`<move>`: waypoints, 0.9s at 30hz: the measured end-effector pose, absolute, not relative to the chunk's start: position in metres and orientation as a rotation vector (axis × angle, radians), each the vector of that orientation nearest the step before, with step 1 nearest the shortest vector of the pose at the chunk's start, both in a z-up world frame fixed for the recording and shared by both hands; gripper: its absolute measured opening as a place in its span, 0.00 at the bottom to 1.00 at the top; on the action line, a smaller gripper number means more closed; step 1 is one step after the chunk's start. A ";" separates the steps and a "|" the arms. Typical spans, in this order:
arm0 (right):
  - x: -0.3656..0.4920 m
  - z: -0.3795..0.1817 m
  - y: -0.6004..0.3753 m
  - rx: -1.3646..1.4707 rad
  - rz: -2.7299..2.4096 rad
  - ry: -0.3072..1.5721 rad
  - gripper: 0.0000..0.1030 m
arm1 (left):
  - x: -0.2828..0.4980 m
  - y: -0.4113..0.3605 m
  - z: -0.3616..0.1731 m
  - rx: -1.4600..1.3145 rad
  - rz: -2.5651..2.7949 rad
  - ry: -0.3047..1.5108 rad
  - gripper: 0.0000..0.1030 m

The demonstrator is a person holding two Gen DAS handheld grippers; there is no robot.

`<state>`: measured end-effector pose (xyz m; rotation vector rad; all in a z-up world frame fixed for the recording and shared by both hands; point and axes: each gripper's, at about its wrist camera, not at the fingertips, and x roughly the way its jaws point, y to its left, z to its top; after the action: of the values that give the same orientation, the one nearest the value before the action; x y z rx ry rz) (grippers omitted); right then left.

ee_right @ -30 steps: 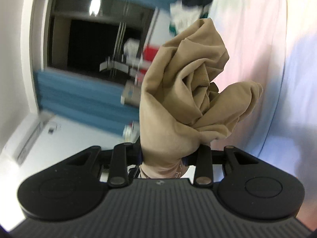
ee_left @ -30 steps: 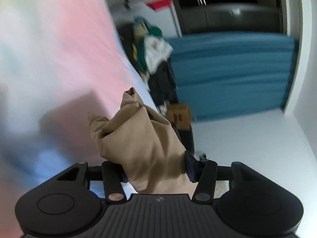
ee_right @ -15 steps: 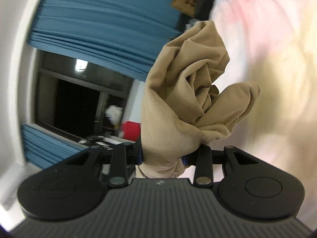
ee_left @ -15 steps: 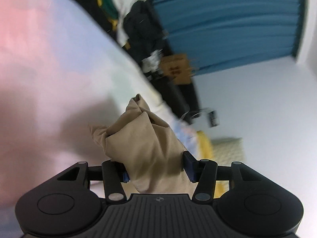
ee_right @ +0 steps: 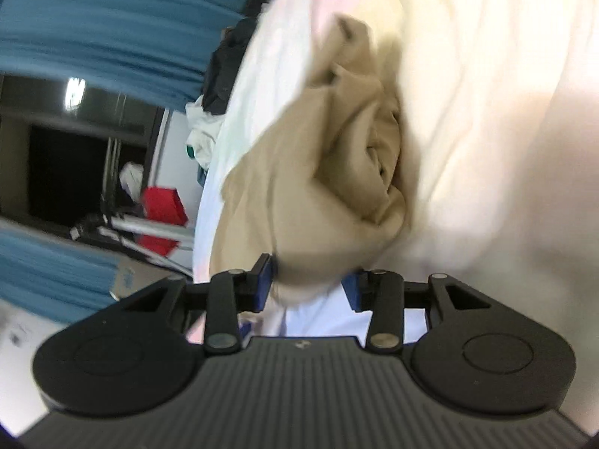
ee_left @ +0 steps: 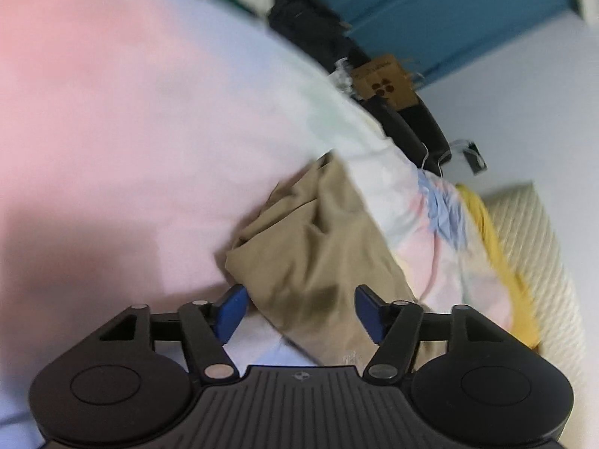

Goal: Fold clothes

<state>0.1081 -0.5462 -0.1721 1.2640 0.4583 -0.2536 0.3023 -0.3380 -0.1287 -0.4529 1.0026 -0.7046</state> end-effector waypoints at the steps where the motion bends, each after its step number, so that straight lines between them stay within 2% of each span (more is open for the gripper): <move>1: 0.099 -0.162 -0.539 1.209 -0.265 0.471 0.42 | 0.295 -0.336 -0.114 -0.409 -0.706 0.981 0.74; 4: 0.073 -0.127 -0.525 1.105 -0.275 0.461 0.41 | 0.273 -0.338 -0.060 -0.299 -0.729 0.921 0.81; 6: 0.058 -0.102 -0.519 1.051 -0.274 0.443 0.41 | 0.257 -0.335 -0.030 -0.249 -0.744 0.874 0.82; 9: 0.021 -0.072 -0.510 0.946 -0.282 0.440 0.42 | 0.221 -0.320 0.010 -0.187 -0.754 0.804 0.91; 11: -0.003 -0.049 -0.496 0.860 -0.296 0.445 0.42 | 0.193 -0.308 0.034 -0.147 -0.762 0.754 1.00; 13: -0.018 -0.028 -0.474 0.786 -0.302 0.445 0.43 | 0.162 -0.291 0.054 -0.102 -0.775 0.707 1.00; 14: -0.025 -0.018 -0.463 0.750 -0.305 0.445 0.45 | 0.146 -0.282 0.063 -0.076 -0.771 0.689 1.00; 15: -0.038 -0.015 -0.452 0.729 -0.296 0.439 0.54 | 0.132 -0.273 0.071 -0.050 -0.763 0.671 1.00; 16: -0.046 -0.009 -0.442 0.712 -0.280 0.431 0.69 | 0.117 -0.264 0.079 -0.024 -0.755 0.652 1.00; 18: -0.062 0.003 -0.420 0.668 -0.264 0.408 0.82 | 0.093 -0.250 0.090 0.007 -0.745 0.617 1.00; 22: -0.085 0.018 -0.380 0.551 -0.304 0.359 0.80 | 0.049 -0.222 0.106 0.070 -0.723 0.532 1.00; 27: -0.101 0.011 -0.346 0.469 -0.350 0.331 0.80 | 0.013 -0.188 0.107 0.066 -0.715 0.476 1.00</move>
<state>-0.1010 -0.3464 0.0108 0.4686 0.3308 -0.3496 0.0130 -0.1878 0.1073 0.0655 0.4756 -0.7147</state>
